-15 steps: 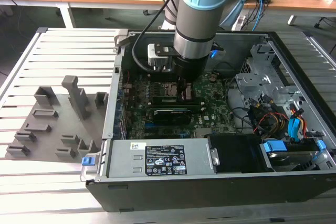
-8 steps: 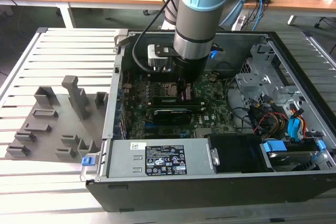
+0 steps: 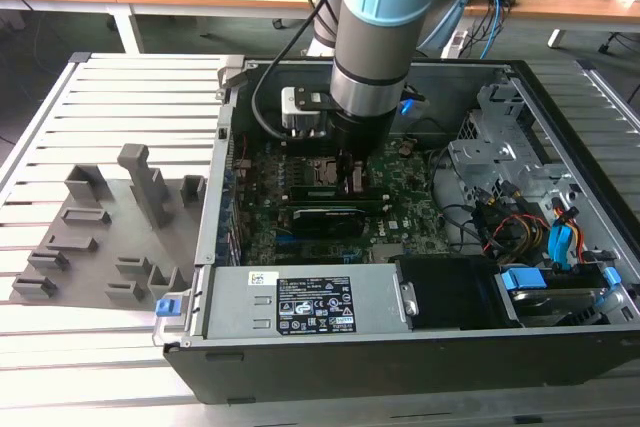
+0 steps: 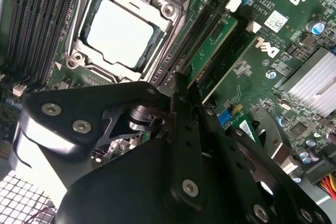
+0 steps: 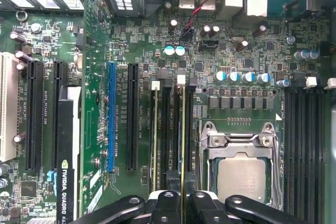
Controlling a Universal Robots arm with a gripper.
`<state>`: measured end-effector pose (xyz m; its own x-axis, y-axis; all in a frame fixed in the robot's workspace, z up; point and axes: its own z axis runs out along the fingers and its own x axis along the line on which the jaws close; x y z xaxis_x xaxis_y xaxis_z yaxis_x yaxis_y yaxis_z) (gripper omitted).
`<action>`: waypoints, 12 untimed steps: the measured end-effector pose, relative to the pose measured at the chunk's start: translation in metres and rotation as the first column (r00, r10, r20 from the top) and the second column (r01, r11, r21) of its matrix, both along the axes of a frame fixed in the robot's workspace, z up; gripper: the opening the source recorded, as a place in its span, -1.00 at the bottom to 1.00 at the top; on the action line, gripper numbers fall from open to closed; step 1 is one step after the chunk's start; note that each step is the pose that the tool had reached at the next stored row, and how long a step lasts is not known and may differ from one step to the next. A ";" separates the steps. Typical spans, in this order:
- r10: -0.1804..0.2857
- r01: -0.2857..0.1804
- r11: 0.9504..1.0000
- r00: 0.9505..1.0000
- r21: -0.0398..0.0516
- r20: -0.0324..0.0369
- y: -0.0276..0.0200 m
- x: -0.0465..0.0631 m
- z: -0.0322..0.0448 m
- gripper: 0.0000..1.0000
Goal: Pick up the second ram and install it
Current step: 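Insert the second ram into the second slot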
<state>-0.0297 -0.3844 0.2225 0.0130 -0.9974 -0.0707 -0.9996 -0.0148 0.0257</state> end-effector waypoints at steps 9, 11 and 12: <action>0.000 0.000 1.000 1.000 0.003 0.000 0.0001 0.000 0.0005 -0.56; 0.000 0.000 1.000 1.000 0.000 0.000 0.0007 0.000 0.0108 -0.56; 0.000 0.000 1.000 1.000 -0.004 0.000 0.0020 0.000 0.0205 -0.56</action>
